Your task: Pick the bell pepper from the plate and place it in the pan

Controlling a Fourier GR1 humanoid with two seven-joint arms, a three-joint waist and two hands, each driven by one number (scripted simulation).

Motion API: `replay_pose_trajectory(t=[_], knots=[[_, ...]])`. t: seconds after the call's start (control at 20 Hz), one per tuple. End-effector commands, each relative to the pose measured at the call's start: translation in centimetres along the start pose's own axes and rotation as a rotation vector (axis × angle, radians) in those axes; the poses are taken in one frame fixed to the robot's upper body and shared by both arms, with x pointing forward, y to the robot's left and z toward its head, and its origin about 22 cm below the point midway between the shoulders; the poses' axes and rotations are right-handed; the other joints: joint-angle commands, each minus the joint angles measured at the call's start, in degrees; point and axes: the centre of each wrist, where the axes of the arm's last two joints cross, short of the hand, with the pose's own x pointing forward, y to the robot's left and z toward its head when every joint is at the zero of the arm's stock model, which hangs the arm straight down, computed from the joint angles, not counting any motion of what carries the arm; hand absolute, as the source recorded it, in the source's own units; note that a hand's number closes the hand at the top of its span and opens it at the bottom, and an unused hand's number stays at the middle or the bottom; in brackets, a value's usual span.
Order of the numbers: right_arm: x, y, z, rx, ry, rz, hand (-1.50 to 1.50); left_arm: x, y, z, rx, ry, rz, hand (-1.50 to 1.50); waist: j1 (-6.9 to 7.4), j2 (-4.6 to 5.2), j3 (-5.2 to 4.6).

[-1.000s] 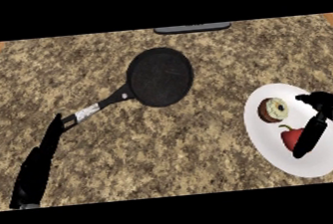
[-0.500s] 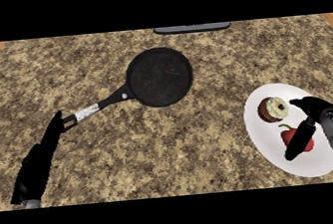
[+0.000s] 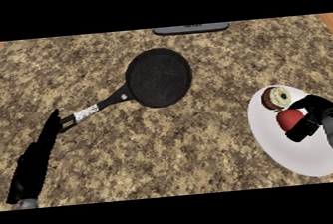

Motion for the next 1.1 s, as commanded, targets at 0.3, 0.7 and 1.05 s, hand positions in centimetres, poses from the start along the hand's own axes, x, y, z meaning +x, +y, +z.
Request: replay_pose_trajectory(t=[0.3, 0.7, 1.05], knots=[[4.0, 10.0, 3.1, -0.015, 0.146, -0.277, 1.5, -1.3, 0.8, 0.5, 0.007, 0.022, -0.009, 0.0, -0.95, -0.49, 0.35], [4.4, 12.8, 5.7, -0.354, 0.205, -0.29, 1.5, -1.8, 0.5, 0.8, 0.042, 0.049, -0.01, 0.0, -2.91, -1.36, -0.06], [7.9, 9.1, 10.5, -0.927, -0.037, -0.244, 1.5, -1.5, 0.7, 0.4, 0.016, 0.051, -0.011, 0.0, -2.22, -1.45, -0.12]])
